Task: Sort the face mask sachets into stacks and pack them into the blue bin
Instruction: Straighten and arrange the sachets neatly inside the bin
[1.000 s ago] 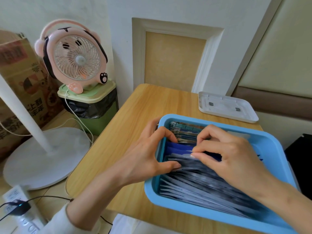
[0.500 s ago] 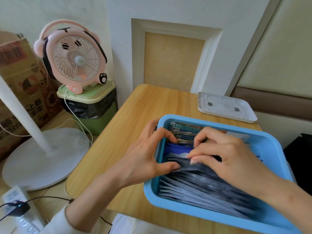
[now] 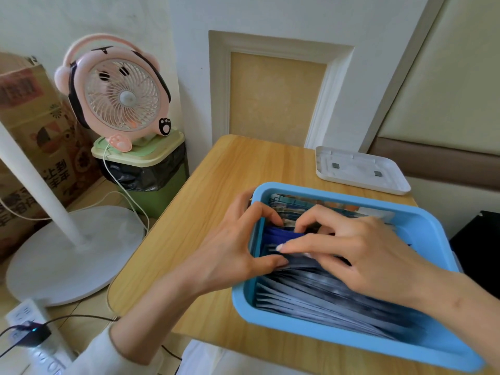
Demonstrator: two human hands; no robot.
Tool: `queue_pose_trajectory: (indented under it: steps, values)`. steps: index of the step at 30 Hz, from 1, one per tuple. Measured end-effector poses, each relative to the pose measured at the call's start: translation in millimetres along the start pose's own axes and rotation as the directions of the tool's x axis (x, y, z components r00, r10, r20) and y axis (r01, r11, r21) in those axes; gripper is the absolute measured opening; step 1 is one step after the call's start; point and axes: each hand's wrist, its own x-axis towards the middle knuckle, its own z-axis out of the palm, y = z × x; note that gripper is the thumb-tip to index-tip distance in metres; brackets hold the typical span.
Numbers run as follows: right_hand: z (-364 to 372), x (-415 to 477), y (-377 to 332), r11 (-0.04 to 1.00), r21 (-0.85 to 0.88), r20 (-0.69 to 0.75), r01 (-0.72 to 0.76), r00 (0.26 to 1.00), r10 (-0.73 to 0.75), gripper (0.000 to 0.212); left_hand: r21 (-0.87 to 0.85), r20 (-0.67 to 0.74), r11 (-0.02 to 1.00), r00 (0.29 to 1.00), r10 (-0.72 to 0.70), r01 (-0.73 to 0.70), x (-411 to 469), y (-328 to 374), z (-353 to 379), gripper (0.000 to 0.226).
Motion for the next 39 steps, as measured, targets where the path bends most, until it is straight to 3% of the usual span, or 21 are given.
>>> queue_pose_trajectory:
  steps: [9,13,18,21,23,27,32,36,39]
  values:
    - [-3.2,4.4,0.9,0.999,-0.028,0.054,-0.043,0.998,0.044,0.016,-0.004,0.102,1.0,0.995,-0.004,0.004,1.9,-3.8,-6.1,0.05]
    - [0.8,6.6,2.6,0.993,-0.022,-0.034,-0.117,0.993,0.117,0.024,-0.05,0.145,0.999,0.989,0.01,-0.002,4.8,-4.9,-7.7,0.049]
    - [10.7,-0.3,4.7,0.946,0.256,-0.15,-0.2,0.958,0.243,0.025,-0.087,0.13,0.996,0.991,0.013,-0.002,3.3,-4.5,-6.5,0.048]
    - [14.7,1.7,0.5,0.968,0.14,-0.172,-0.206,0.958,0.229,0.027,-0.095,0.122,0.996,0.992,0.007,0.005,3.9,-4.8,-5.9,0.046]
    - [17.1,4.7,-1.6,0.976,0.057,-0.161,-0.211,0.963,0.218,0.026,-0.104,0.125,0.994,0.992,0.003,0.011,4.2,-5.3,-5.9,0.042]
    - [14.4,1.8,-0.1,0.967,0.167,-0.143,-0.19,0.966,0.214,0.003,-0.108,0.066,0.994,0.998,-0.012,0.019,2.4,-3.5,-2.2,0.026]
    - [9.9,-4.0,1.2,0.984,0.13,-0.094,-0.126,0.986,0.139,0.016,-0.14,-0.003,0.988,0.998,-0.058,0.058,-0.2,-0.5,3.1,0.022]
    - [4.1,-4.5,3.5,0.967,0.163,0.016,-0.195,0.981,0.195,0.024,-0.16,0.014,0.982,0.995,-0.096,0.097,4.6,0.0,2.1,0.018]
    - [-0.2,-1.9,10.9,0.915,0.278,0.094,-0.294,0.956,0.278,0.006,-0.172,0.053,0.974,0.989,-0.138,0.145,10.9,0.1,1.2,0.014]
